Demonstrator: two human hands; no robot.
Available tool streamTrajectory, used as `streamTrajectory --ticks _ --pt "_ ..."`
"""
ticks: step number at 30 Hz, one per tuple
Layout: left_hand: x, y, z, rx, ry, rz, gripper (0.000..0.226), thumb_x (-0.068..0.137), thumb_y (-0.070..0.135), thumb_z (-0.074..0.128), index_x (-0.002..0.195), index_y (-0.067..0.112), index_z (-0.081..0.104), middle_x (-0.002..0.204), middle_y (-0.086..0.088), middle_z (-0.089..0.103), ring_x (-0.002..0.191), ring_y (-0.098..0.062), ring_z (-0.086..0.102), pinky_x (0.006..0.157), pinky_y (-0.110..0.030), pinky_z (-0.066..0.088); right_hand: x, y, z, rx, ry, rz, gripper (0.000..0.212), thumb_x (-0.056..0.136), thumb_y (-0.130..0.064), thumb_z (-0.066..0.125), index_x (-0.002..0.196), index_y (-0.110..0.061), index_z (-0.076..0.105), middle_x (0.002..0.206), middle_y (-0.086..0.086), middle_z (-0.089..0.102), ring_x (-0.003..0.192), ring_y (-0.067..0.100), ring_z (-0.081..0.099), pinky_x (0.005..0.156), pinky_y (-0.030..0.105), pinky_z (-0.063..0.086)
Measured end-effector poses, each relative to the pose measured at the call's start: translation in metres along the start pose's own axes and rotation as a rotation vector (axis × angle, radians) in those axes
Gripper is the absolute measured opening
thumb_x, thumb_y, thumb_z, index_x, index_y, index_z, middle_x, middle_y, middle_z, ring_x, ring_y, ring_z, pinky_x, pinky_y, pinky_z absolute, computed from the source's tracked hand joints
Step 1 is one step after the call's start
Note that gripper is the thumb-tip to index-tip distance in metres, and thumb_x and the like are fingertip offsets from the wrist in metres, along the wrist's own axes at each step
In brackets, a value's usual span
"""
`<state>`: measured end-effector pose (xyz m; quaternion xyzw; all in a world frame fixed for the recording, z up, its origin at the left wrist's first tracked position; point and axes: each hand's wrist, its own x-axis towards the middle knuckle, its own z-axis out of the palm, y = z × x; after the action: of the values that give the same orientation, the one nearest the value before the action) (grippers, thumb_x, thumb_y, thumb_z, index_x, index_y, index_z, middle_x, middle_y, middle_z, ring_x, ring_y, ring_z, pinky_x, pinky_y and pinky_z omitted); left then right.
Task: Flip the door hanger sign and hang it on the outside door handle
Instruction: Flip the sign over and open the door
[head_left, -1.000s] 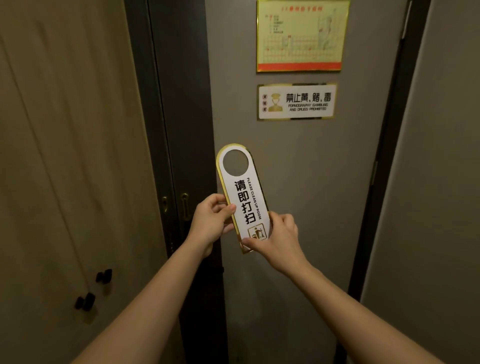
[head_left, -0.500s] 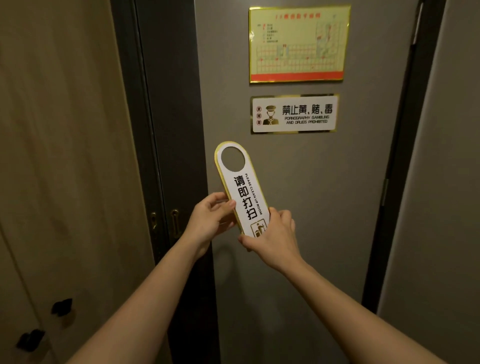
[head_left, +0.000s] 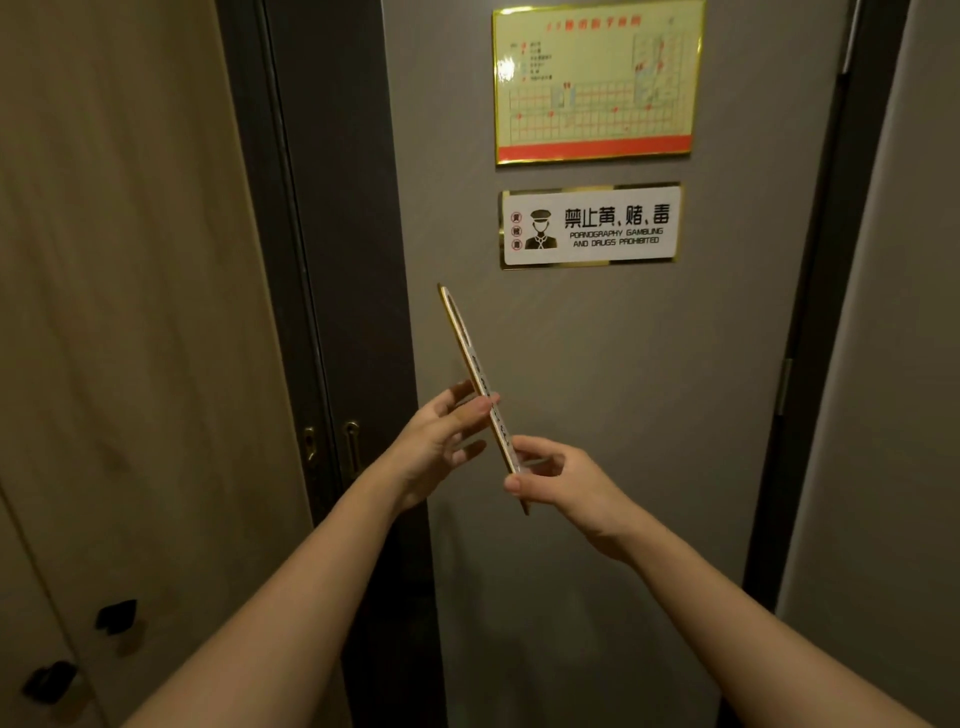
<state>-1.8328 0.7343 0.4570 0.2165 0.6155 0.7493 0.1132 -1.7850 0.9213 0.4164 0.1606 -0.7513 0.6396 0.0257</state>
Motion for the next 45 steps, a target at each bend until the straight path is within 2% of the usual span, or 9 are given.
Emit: streamTrajectory --ticks 6,10,13,17,20,25,28,41,45 --pt "0.003 0.002 0.013 0.028 0.038 0.044 0.067 0.066 0.039 0.081 0.126 0.016 0.060 0.125 -0.004 0.071 0.121 -0.018 0.063 0.113 -0.046 0.039 -0.003 0.000 -0.005 0.001 0.003 -0.030 0.055 0.070 -0.033 0.076 0.122 -0.025 0.061 0.116 0.001 0.065 0.104 0.010 0.064 0.078 0.016 0.052" --pt "0.004 0.003 0.016 0.108 0.158 0.069 0.089 0.064 0.046 0.082 0.141 0.015 0.049 0.135 -0.006 0.062 0.120 -0.018 0.063 0.110 -0.046 0.043 0.001 -0.002 -0.003 -0.137 0.093 -0.113 0.040 0.080 -0.029 0.076 0.118 -0.023 0.066 0.112 -0.001 0.070 0.104 0.012 0.067 0.089 0.028 0.055" --pt "0.005 0.000 0.019 0.135 0.222 0.087 0.090 0.068 0.044 0.083 0.144 0.017 0.044 0.134 -0.004 0.060 0.120 -0.017 0.060 0.107 -0.045 0.045 0.006 -0.006 0.004 -0.287 0.252 -0.226 0.013 0.083 -0.025 0.076 0.094 -0.027 0.071 0.087 -0.003 0.073 0.080 0.006 0.067 0.077 0.026 0.055" --pt "0.004 -0.003 0.019 0.167 0.264 0.110 0.051 0.078 0.031 0.079 0.123 0.027 0.053 0.113 0.005 0.069 0.103 -0.011 0.069 0.085 -0.031 0.055 0.008 -0.013 0.011 -0.486 0.407 -0.311 0.004 0.086 -0.022 0.072 0.084 -0.018 0.072 0.075 -0.004 0.071 0.068 0.006 0.065 0.064 0.020 0.053" --pt "0.002 -0.002 0.012 0.146 0.292 0.138 0.039 0.089 0.022 0.069 0.127 0.018 0.057 0.111 -0.001 0.074 0.097 -0.011 0.073 0.071 -0.025 0.059 0.017 -0.002 0.003 -0.379 0.462 -0.184 0.007 0.085 -0.021 0.070 0.084 -0.016 0.075 0.075 0.000 0.074 0.071 0.017 0.070 0.071 0.038 0.058" --pt "-0.005 -0.009 -0.003 0.280 0.356 0.119 0.025 0.097 0.019 0.058 0.123 0.019 0.061 0.106 0.002 0.076 0.096 -0.013 0.074 0.083 -0.039 0.061 0.022 0.009 -0.002 -0.054 0.389 0.015 0.012 0.092 -0.012 0.062 0.087 -0.010 0.073 0.087 0.005 0.078 0.083 0.026 0.075 0.079 0.054 0.059" --pt "-0.007 -0.017 -0.010 0.252 0.381 0.078 0.021 0.095 0.014 0.061 0.115 0.014 0.066 0.104 -0.001 0.078 0.096 -0.017 0.075 0.090 -0.046 0.058 0.024 0.013 0.000 -0.002 0.347 0.045 0.014 0.095 -0.010 0.059 0.092 -0.004 0.072 0.090 0.007 0.078 0.083 0.022 0.076 0.077 0.048 0.061" --pt "-0.008 -0.060 -0.017 0.100 0.525 0.030 0.024 0.094 0.009 0.062 0.118 0.006 0.063 0.108 -0.009 0.076 0.097 -0.022 0.075 0.077 -0.036 0.062 0.052 0.054 -0.009 0.029 0.131 0.120 0.013 0.095 -0.010 0.060 0.097 -0.006 0.072 0.090 0.003 0.078 0.075 0.012 0.075 0.057 0.020 0.054" --pt "-0.011 -0.087 -0.026 0.054 0.604 0.012 0.022 0.093 0.007 0.063 0.114 0.004 0.064 0.105 -0.012 0.077 0.096 -0.024 0.075 0.075 -0.034 0.063 0.064 0.080 -0.003 0.023 0.063 0.163 0.012 0.094 -0.010 0.061 0.097 -0.006 0.072 0.089 0.004 0.077 0.074 0.011 0.074 0.057 0.021 0.053"
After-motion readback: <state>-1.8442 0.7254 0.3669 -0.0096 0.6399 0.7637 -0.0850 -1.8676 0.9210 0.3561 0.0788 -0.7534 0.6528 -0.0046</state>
